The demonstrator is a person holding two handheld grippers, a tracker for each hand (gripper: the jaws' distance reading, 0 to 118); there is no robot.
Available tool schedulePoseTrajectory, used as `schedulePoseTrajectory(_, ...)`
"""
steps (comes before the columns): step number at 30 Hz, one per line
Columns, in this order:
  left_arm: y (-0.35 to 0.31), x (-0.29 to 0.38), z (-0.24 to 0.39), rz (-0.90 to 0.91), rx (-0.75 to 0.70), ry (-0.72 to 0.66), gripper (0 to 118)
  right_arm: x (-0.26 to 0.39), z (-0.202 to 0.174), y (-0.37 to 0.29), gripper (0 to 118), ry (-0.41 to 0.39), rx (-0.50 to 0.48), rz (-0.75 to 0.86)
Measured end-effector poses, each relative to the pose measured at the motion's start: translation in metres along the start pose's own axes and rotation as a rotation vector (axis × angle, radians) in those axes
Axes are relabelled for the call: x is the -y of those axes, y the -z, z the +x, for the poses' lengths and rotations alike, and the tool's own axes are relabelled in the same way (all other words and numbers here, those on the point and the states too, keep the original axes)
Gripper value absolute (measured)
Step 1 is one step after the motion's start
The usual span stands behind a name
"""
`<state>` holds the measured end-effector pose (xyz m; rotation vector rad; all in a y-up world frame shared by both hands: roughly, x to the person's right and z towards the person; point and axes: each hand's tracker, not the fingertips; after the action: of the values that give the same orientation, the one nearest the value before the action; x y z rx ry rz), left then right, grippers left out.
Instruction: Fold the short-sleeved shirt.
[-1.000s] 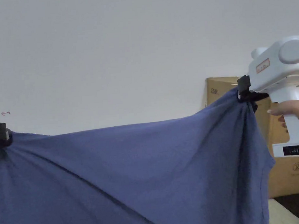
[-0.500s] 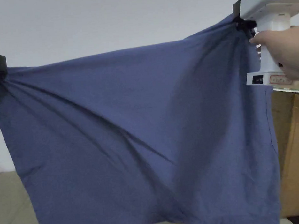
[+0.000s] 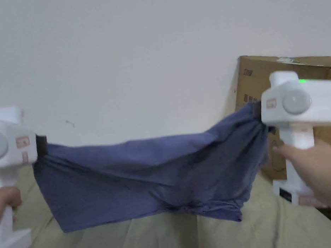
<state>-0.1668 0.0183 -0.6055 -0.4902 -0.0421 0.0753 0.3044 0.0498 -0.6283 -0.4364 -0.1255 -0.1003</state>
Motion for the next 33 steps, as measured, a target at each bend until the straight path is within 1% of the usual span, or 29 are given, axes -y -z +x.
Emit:
schedulePoseTrajectory(1,0.013,0.031,-0.005,-0.081,0.046,0.015,2,0.037,0.007,0.006,2,0.003,0.001,-0.092)
schedulePoseTrajectory(2,0.016,0.071,-0.002,-0.171,0.074,0.027,2,0.088,0.012,0.005,2,-0.013,-0.018,-0.18)
schedulePoseTrajectory(3,0.015,0.11,0.0,-0.247,0.111,0.039,2,0.133,0.019,0.005,2,-0.043,-0.012,-0.273)
schedulePoseTrajectory(4,0.011,0.14,0.001,-0.292,0.122,0.051,2,0.168,0.026,0.001,2,-0.073,-0.027,-0.341)
schedulePoseTrajectory(6,0.002,0.199,-0.008,-0.384,0.14,0.073,2,0.238,0.041,-0.012,2,-0.162,-0.046,-0.477)
schedulePoseTrajectory(8,-0.013,0.238,-0.018,-0.47,0.146,0.065,2,0.283,0.056,-0.037,2,-0.189,-0.077,-0.547)
schedulePoseTrajectory(9,-0.021,0.254,-0.027,-0.496,0.133,0.071,2,0.299,0.065,-0.053,2,-0.19,-0.085,-0.568)
schedulePoseTrajectory(11,-0.044,0.271,-0.04,-0.495,0.145,0.091,2,0.319,0.08,-0.086,2,-0.196,-0.105,-0.584)
schedulePoseTrajectory(12,-0.054,0.276,-0.047,-0.501,0.149,0.099,2,0.324,0.088,-0.101,2,-0.22,-0.117,-0.579)
schedulePoseTrajectory(14,-0.079,0.279,-0.058,-0.496,0.151,0.135,2,0.326,0.101,-0.129,2,-0.244,-0.136,-0.571)
schedulePoseTrajectory(16,-0.098,0.281,-0.065,-0.491,0.155,0.193,2,0.324,0.116,-0.149,2,-0.236,-0.153,-0.577)
schedulePoseTrajectory(18,-0.113,0.285,-0.07,-0.513,0.157,0.253,2,0.324,0.124,-0.166,2,-0.256,-0.169,-0.597)
schedulePoseTrajectory(20,-0.124,0.29,-0.077,-0.526,0.168,0.252,2,0.326,0.131,-0.177,2,-0.265,-0.18,-0.62)
schedulePoseTrajectory(22,-0.138,0.295,-0.076,-0.546,0.167,0.253,2,0.33,0.135,-0.185,2,-0.246,-0.189,-0.656)
schedulePoseTrajectory(23,-0.142,0.297,-0.079,-0.559,0.177,0.242,2,0.333,0.135,-0.188,2,-0.235,-0.211,-0.688)
schedulePoseTrajectory(24,-0.144,0.298,-0.081,-0.57,0.18,0.243,2,0.334,0.134,-0.191,2,-0.243,-0.214,-0.705)
schedulePoseTrajectory(26,-0.146,0.302,-0.082,-0.588,0.185,0.263,2,0.339,0.132,-0.19,2,-0.259,-0.207,-0.745)
schedulePoseTrajectory(29,-0.141,0.3,-0.08,-0.607,0.178,0.258,3,0.338,0.122,-0.185,2,-0.254,-0.181,-0.768)
schedulePoseTrajectory(30,-0.14,0.297,-0.08,-0.617,0.175,0.253,10,0.336,0.12,-0.183,7,-0.251,-0.162,-0.776)
schedulePoseTrajectory(31,-0.139,0.294,-0.08,-0.63,0.175,0.245,29,0.333,0.118,-0.182,27,-0.24,-0.148,-0.779)
schedulePoseTrajectory(32,-0.138,0.291,-0.082,-0.66,0.169,0.228,67,0.33,0.118,-0.183,71,-0.233,-0.125,-0.782)
schedulePoseTrajectory(33,-0.14,0.289,-0.083,-0.681,0.181,0.195,94,0.327,0.118,-0.186,87,-0.228,-0.115,-0.776)
